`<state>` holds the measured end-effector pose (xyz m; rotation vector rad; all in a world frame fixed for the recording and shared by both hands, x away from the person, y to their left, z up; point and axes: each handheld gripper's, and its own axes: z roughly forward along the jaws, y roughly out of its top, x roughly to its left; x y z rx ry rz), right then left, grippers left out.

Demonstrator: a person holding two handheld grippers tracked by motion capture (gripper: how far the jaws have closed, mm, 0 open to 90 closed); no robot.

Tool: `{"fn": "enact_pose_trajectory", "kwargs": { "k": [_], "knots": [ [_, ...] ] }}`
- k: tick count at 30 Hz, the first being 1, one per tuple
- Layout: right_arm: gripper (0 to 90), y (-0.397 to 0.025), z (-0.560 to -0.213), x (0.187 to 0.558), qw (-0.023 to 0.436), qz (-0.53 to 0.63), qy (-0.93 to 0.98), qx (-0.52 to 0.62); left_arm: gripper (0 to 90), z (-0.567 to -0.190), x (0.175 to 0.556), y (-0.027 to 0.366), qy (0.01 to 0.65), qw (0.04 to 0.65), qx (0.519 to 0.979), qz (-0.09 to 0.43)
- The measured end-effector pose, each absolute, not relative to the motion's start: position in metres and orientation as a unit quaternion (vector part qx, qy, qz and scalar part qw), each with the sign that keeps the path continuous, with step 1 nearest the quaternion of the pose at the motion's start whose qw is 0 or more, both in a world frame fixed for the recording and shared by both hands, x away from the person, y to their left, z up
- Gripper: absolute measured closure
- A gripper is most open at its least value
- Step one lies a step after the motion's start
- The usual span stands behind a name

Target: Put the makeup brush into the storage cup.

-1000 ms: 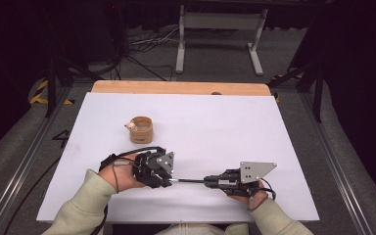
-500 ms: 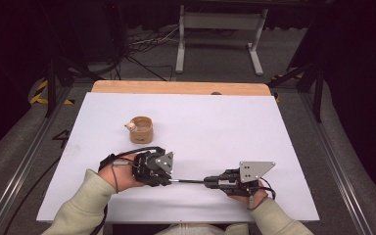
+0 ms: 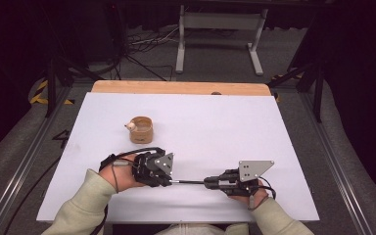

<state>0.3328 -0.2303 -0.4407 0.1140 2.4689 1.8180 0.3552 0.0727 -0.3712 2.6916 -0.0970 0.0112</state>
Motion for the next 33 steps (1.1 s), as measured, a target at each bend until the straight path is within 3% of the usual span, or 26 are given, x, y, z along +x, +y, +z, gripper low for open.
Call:
{"fn": "enact_pose_trajectory", "kwargs": {
  "k": [6,12,19,25,33],
  "knots": [
    [67.9,-0.230,-0.438,0.333,0.042,0.591,0.804,0.047,83.5,-0.372,0.355,0.073,-0.023,0.231,0.973,0.010],
    [42.2,-0.227,-0.426,0.331,0.054,0.582,0.809,0.061,83.6,-0.370,0.355,0.073,-0.021,0.232,0.972,0.015],
    [28.6,-0.228,-0.405,0.337,0.046,0.570,0.815,0.092,83.6,-0.371,0.356,0.074,-0.025,0.226,0.974,0.013],
    [22.4,-0.218,-0.383,0.342,0.039,0.523,0.845,0.099,83.6,-0.372,0.357,0.075,-0.020,0.221,0.975,0.014],
    [23.5,-0.206,-0.369,0.346,0.038,0.463,0.882,0.086,83.6,-0.373,0.357,0.074,-0.024,0.215,0.976,0.012]
  ]
}}
